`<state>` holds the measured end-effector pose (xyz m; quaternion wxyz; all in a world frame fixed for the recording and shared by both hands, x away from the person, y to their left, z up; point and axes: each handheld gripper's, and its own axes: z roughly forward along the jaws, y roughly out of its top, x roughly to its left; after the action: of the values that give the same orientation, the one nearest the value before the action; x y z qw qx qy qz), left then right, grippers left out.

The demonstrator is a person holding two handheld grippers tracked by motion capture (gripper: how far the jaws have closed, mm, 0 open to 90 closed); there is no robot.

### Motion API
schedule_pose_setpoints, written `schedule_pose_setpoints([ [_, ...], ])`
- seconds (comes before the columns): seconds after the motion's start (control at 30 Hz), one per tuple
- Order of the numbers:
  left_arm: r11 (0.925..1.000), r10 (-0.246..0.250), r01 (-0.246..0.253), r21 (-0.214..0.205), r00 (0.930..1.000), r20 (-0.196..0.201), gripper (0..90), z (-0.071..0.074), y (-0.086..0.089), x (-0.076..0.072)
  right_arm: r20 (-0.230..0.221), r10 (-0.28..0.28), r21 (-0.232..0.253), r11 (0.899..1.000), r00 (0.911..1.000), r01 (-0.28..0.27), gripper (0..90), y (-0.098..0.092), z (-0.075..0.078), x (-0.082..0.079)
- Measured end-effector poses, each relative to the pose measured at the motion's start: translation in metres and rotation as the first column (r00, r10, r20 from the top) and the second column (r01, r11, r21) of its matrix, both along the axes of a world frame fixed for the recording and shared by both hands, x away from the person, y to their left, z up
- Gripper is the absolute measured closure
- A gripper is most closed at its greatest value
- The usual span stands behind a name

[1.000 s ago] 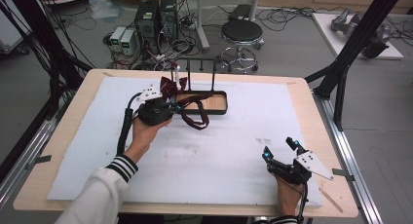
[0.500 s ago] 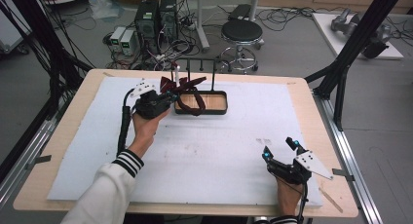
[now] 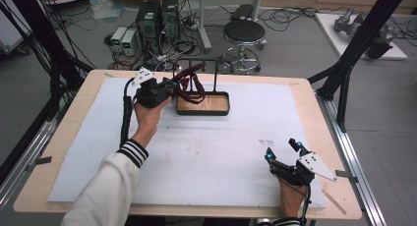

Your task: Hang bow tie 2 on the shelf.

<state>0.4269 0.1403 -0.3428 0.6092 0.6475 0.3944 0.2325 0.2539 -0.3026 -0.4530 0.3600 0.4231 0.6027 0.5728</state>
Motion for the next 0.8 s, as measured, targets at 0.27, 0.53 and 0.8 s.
schedule_pose_setpoints([
  [0.27, 0.9991, 0.041, -0.041, -0.003, 0.9991, 0.0, 84.8, 0.004, -0.01, 0.009, -0.002, 0.002, 0.003, 1.0, 1.0, -0.002, 10.5, 0.0, 0.0, 0.0],
  [0.53, 0.9961, 0.086, -0.086, -0.021, 0.9962, -0.014, 84.8, 0.0, -0.016, 0.015, 0.001, 0.003, 0.004, 1.0, 1.0, -0.003, 10.5, -0.001, 0.0, 0.0],
  [0.8, 0.9909, 0.132, -0.133, -0.022, 0.9909, -0.025, 84.8, -0.004, -0.019, 0.019, -0.002, 0.001, 0.006, 1.0, 1.0, -0.001, 10.5, -0.001, 0.0, 0.0],
])
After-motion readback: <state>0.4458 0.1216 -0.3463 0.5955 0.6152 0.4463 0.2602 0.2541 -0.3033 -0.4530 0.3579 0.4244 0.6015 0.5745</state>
